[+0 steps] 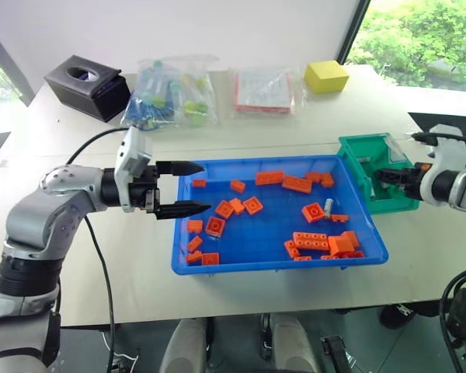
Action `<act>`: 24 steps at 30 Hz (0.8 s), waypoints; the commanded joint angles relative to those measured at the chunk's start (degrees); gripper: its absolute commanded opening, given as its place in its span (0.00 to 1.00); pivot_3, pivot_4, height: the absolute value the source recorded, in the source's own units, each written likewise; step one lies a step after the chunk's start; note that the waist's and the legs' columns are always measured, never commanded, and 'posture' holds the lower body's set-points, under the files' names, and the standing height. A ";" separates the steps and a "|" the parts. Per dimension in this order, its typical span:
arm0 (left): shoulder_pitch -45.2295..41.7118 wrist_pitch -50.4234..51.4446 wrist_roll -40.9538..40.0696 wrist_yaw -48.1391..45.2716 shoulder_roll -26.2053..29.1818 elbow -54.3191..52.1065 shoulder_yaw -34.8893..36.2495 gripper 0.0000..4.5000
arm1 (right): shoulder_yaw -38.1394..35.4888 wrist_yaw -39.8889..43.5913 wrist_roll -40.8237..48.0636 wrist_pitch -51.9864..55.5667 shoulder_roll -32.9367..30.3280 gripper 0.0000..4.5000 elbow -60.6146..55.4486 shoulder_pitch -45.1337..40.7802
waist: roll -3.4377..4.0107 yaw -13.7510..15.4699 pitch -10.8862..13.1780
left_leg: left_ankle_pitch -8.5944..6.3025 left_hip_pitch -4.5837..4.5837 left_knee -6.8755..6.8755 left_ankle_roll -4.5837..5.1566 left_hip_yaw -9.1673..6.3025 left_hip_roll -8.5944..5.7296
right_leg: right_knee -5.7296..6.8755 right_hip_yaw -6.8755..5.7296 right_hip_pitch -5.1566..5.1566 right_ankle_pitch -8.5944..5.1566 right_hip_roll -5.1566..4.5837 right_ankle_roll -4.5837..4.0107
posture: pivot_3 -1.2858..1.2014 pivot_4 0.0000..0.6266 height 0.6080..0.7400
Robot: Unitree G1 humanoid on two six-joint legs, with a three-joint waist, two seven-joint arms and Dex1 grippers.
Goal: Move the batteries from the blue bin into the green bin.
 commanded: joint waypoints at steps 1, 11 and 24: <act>-0.70 -0.63 -0.12 -0.02 0.19 -1.21 0.50 1.00 | 3.79 10.33 1.10 -8.32 -5.76 0.78 -9.28 1.95 | 0.05 0.00 0.03 | 0.00 0.00 0.00 0.00 0.00 0.00 | 0.00 0.00 -0.01 0.00 0.00 0.00 | 0.52 0.24 0.64; -0.94 -0.39 -0.15 1.27 -0.61 -2.06 0.45 1.00 | 11.64 13.29 3.87 -0.20 -5.41 0.78 -18.28 1.38 | -0.03 0.08 0.02 | -0.02 0.01 0.04 0.02 -0.04 0.22 | -0.06 0.00 0.03 -0.02 0.00 0.01 | 0.52 0.24 0.64; -0.48 -0.18 -0.57 2.63 -1.07 -2.95 1.04 1.00 | 2.70 -8.60 11.82 14.72 9.81 0.78 -3.36 -8.29 | -0.03 1.30 0.02 | -0.02 -0.04 0.04 0.02 -0.02 0.02 | -0.04 -0.02 0.00 0.02 0.01 -0.02 | 0.52 0.24 0.64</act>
